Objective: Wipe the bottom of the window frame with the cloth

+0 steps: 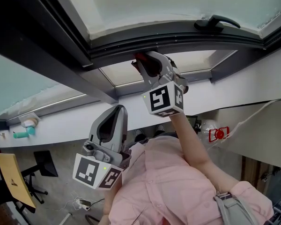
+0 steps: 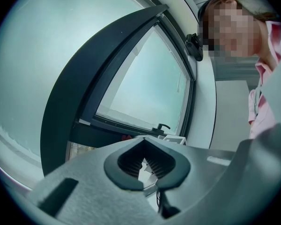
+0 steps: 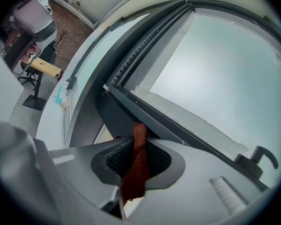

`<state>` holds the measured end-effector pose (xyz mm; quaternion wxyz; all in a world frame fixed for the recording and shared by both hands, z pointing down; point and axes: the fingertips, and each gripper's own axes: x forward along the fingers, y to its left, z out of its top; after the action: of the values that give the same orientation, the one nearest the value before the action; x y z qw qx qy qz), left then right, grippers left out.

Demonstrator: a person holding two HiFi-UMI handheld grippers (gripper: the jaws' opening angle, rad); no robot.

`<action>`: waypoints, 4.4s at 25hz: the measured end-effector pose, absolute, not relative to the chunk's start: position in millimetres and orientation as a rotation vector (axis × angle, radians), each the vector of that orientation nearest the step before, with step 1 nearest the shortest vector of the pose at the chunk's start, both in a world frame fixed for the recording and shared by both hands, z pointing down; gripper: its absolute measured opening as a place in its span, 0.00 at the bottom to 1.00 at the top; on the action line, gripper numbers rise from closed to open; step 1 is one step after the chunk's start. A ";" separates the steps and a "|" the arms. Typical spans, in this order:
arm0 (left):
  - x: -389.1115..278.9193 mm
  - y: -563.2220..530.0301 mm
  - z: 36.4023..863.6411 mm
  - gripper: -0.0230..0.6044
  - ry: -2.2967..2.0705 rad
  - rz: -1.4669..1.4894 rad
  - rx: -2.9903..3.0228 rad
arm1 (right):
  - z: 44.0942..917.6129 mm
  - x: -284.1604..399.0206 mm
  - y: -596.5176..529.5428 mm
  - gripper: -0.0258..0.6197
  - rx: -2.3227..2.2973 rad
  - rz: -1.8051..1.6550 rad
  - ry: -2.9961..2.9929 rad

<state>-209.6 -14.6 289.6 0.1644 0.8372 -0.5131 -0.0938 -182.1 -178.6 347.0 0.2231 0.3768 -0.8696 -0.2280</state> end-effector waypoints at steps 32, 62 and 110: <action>-175.5 -40.9 281.0 0.03 -1.764 -0.086 2.545 | 343.8 -129.4 -192.3 0.14 1.039 -0.287 -2.550; -127.5 -61.8 286.4 0.03 -1.657 -0.077 2.584 | 341.0 -48.4 -217.6 0.13 1.222 -0.306 -2.481; -65.9 -65.8 295.0 0.03 -1.580 -0.101 2.573 | 328.3 67.8 -212.8 0.13 1.304 -0.272 -2.499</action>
<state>-65.9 -65.8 295.0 0.0601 0.8501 -0.5221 -0.0332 67.8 -212.8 328.3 0.1543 0.4551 -0.8718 -0.0950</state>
